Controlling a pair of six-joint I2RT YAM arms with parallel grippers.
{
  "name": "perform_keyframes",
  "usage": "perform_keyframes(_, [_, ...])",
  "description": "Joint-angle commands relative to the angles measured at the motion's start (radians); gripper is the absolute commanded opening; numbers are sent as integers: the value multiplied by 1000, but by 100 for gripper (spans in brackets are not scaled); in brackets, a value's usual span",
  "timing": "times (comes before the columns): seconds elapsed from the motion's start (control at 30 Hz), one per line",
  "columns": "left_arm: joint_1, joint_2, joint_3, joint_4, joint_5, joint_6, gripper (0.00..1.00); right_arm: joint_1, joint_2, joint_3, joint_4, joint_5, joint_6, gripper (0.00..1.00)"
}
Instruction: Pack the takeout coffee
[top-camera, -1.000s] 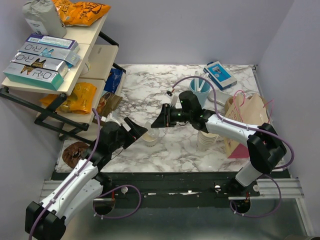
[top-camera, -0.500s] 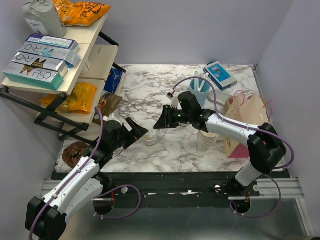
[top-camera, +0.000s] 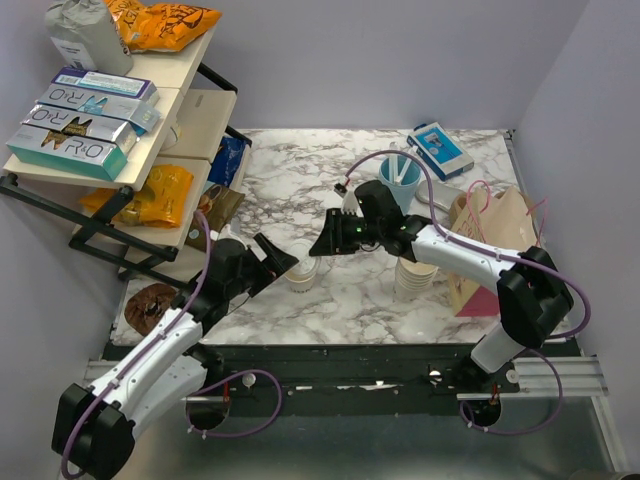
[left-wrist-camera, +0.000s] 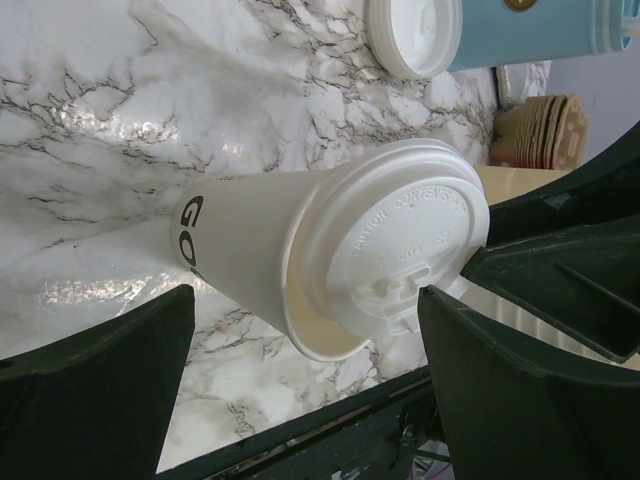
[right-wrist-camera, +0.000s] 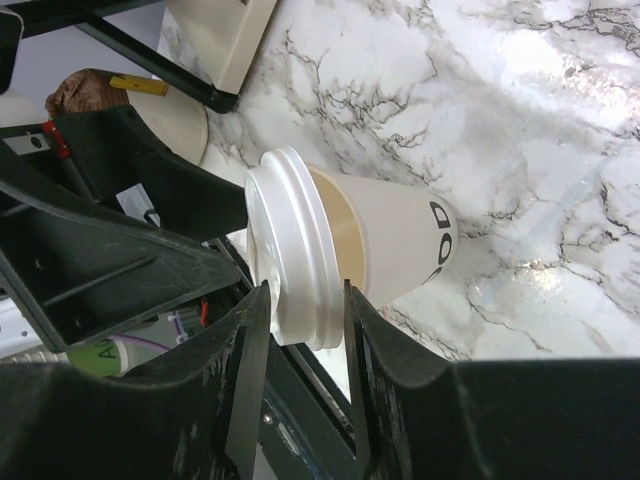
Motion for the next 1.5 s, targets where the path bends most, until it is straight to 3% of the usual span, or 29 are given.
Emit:
perform_keyframes(0.0, [7, 32, 29, 35, 21, 2, 99, -2, 7, 28, -43, 11, -29, 44])
perform_keyframes(0.6, [6, 53, 34, 63, 34, -10, 99, 7, 60, 65, -104, -5, -75, 49])
perform_keyframes(1.47, [6, 65, 32, 40, 51, -2, 70, 72, 47, 106, -170, 63, -105, 52])
